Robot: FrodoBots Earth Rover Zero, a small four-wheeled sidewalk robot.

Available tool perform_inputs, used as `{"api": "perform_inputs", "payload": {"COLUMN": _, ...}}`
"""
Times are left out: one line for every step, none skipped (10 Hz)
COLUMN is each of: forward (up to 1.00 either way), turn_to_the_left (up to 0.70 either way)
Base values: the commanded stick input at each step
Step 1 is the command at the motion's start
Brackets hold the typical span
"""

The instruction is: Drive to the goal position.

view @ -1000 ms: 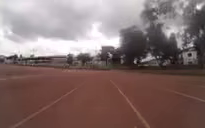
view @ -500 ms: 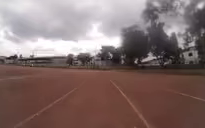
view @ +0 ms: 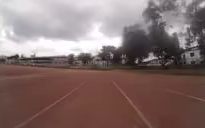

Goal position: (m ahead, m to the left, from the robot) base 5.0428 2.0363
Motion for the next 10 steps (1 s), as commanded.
{"api": "perform_inputs", "payload": {"forward": 0.70, "turn_to_the_left": 0.00}}
{"api": "perform_inputs", "payload": {"forward": 0.70, "turn_to_the_left": 0.00}}
{"api": "perform_inputs", "payload": {"forward": 0.70, "turn_to_the_left": 0.00}}
{"api": "perform_inputs", "payload": {"forward": 0.70, "turn_to_the_left": 0.00}}
{"api": "perform_inputs", "payload": {"forward": 0.70, "turn_to_the_left": 0.00}}
{"api": "perform_inputs", "payload": {"forward": 0.70, "turn_to_the_left": 0.00}}
{"api": "perform_inputs", "payload": {"forward": 0.70, "turn_to_the_left": 0.00}}
{"api": "perform_inputs", "payload": {"forward": 0.70, "turn_to_the_left": 0.00}}
{"api": "perform_inputs", "payload": {"forward": 0.70, "turn_to_the_left": 0.00}}
{"api": "perform_inputs", "payload": {"forward": 0.70, "turn_to_the_left": 0.00}}
